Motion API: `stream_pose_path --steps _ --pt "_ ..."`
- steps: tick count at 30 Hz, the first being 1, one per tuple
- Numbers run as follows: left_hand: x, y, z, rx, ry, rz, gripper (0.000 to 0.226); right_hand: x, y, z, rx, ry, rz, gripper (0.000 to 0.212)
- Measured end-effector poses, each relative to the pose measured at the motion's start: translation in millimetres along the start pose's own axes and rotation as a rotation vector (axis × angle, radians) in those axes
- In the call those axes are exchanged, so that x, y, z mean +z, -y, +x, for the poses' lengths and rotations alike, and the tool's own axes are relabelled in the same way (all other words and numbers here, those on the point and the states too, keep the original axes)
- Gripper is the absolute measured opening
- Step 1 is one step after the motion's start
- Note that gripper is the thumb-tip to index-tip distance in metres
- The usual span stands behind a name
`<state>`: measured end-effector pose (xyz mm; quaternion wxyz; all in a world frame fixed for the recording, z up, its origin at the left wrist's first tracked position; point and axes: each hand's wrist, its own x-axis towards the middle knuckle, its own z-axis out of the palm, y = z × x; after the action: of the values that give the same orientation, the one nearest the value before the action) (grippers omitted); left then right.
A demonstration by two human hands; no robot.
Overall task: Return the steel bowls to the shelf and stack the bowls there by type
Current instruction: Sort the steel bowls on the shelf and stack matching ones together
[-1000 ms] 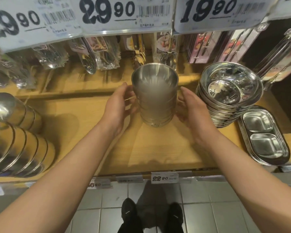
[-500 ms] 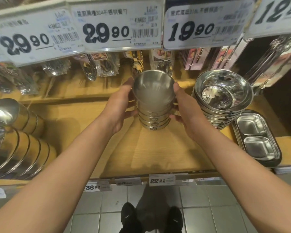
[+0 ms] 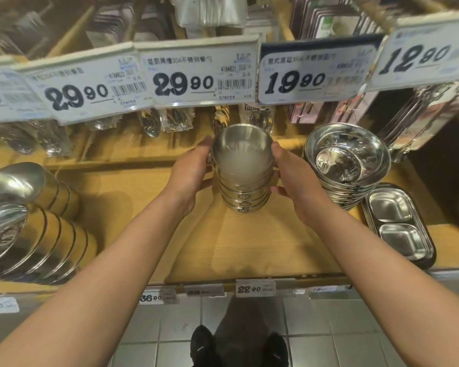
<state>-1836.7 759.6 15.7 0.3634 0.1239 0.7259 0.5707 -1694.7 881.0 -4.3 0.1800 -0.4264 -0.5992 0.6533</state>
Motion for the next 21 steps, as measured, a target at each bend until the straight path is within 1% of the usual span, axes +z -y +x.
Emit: stream_pose_path --steps 1,4,6,9,12,16,19,21 --pt "-0.2 -1.7 -1.2 0.0 -0.002 -0.004 0.037 0.5 2.1 -2.0 -0.015 -0.01 -0.001 0.027" --pt "0.1 -6.7 -6.7 -0.014 0.008 -0.012 0.027 1.6 3.5 -4.1 -0.036 -0.015 0.007 0.014" --pt "1.5 -9.8 -9.1 -0.027 0.008 -0.023 0.023 2.7 4.4 -4.4 -0.031 -0.025 0.032 0.013" --pt "2.9 -14.5 -9.0 -0.069 -0.009 -0.039 0.029 3.8 4.8 0.0 -0.056 -0.024 -0.074 0.02" --pt "2.8 -18.5 -8.8 -0.091 -0.009 -0.028 0.033 3.7 7.1 1.8 -0.021 -0.023 -0.039 0.022" --pt "2.5 -20.1 -11.3 -0.091 0.009 -0.027 0.027 4.1 10.6 -2.1 0.007 -0.038 0.005 0.017" --pt "1.3 -21.9 -12.8 -0.098 0.02 -0.046 0.026 3.0 14.7 -7.6 0.025 -0.034 -0.001 0.017" --pt "-3.1 -21.1 -15.8 -0.094 0.0 -0.058 0.024 0.2 17.5 -15.1 0.018 -0.026 -0.004 0.021"
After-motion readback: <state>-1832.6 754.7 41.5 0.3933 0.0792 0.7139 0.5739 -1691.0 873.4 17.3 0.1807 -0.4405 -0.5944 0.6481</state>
